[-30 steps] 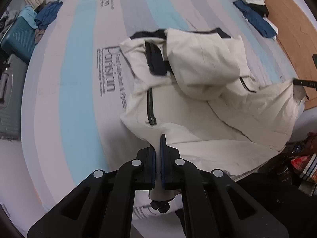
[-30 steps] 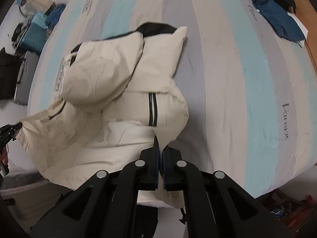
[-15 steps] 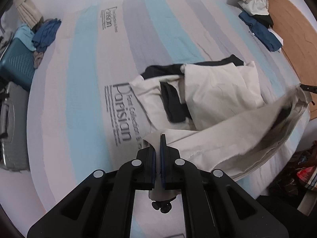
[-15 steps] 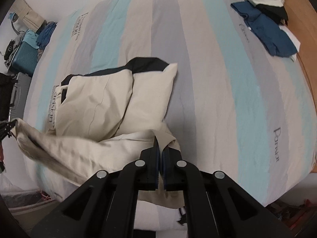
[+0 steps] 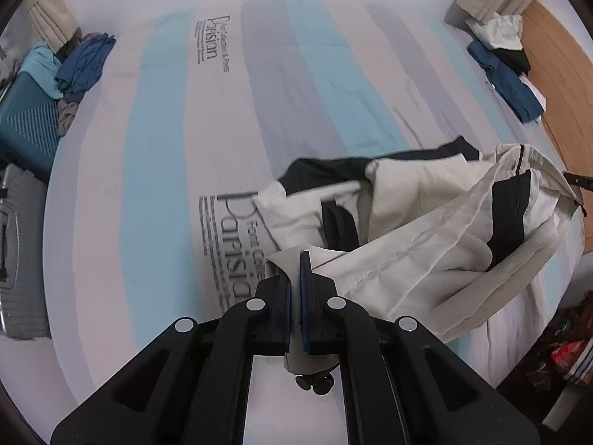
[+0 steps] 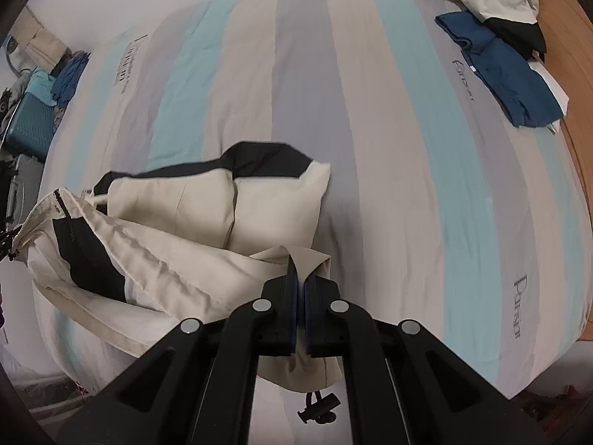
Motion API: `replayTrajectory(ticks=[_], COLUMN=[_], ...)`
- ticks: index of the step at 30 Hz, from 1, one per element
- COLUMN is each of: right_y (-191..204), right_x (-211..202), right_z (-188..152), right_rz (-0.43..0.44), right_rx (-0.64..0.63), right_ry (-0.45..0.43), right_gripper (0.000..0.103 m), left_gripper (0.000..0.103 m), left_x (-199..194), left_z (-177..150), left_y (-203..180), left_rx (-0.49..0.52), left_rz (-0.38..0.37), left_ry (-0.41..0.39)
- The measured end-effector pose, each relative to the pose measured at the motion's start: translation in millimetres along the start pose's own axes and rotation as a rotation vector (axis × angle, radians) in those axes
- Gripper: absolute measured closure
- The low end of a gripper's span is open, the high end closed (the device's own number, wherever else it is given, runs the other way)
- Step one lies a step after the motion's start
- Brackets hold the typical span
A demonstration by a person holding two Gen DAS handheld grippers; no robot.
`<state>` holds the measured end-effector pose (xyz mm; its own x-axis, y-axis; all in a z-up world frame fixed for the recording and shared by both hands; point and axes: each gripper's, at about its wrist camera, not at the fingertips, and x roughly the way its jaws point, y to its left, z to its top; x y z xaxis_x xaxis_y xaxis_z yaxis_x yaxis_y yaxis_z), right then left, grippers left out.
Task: Fold large clothes
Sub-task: 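Lift the hem with both tools and fold it over toward the hood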
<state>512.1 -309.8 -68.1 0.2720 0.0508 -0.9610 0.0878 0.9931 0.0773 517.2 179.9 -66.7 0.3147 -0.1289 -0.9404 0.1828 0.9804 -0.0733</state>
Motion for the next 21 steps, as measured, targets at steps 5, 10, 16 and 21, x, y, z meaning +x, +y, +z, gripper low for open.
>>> replayTrajectory(ticks=[5, 10, 16, 21], right_y=[3, 3, -1, -1], right_x=[20, 40, 88, 126], right_z=[31, 60, 89, 104], right_rz=[-0.015, -0.029, -0.061, -0.089], right_rx=[-0.004, -0.003, 0.020, 0.026], right_ry=[0.007, 0.004, 0.036, 0.064], right_gripper=[0.102, 0.102, 0.102, 0.102], left_gripper=[0.101, 0.101, 0.101, 0.101], left_x=[23, 48, 96, 134], left_z=[35, 66, 92, 103], left_y=[9, 17, 23, 28], left_rx=[-0.014, -0.029, -0.047, -0.077], left_rz=[0.004, 0.017, 0.045, 0.068], left_ry=[0.002, -0.002, 0.019, 0.031])
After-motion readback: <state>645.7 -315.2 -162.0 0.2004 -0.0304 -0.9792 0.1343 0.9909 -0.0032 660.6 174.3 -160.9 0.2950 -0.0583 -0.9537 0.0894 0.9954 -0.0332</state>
